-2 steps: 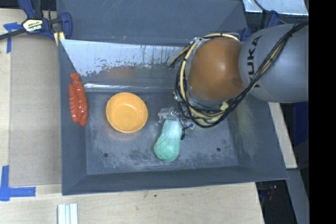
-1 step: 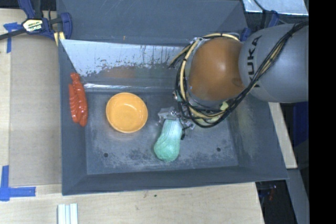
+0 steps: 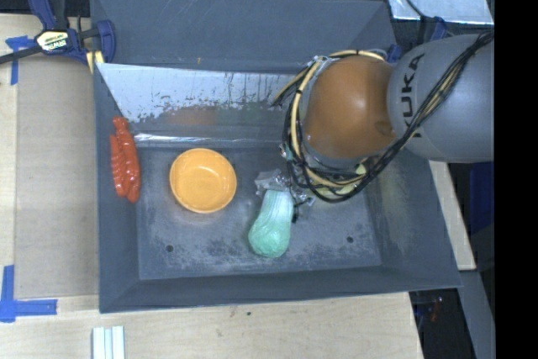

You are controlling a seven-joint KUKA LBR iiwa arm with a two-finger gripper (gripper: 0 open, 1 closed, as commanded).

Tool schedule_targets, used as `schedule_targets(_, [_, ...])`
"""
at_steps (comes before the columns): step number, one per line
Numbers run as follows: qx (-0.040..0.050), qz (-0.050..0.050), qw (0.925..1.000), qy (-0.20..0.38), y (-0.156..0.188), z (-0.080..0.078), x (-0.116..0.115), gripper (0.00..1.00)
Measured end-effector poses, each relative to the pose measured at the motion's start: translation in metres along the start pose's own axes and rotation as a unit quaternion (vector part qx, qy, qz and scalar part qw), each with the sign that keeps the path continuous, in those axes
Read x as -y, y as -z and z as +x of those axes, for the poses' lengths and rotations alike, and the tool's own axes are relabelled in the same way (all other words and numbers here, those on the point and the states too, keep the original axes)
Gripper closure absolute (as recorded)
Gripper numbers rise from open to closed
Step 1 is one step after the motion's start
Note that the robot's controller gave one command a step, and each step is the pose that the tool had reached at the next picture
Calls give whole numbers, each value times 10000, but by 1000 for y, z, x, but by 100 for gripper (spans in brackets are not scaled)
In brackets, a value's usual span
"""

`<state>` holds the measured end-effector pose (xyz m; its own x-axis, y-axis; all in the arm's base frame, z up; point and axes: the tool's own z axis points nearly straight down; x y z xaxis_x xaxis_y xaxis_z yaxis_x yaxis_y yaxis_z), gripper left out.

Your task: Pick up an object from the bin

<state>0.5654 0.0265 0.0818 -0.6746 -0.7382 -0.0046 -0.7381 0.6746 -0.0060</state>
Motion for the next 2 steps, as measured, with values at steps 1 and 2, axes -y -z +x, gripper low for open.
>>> schedule_targets(1, [17,15,10000,-7,20,-1,1,100])
schedule_targets(2, [12,5,10000,-17,42,-1,0,100])
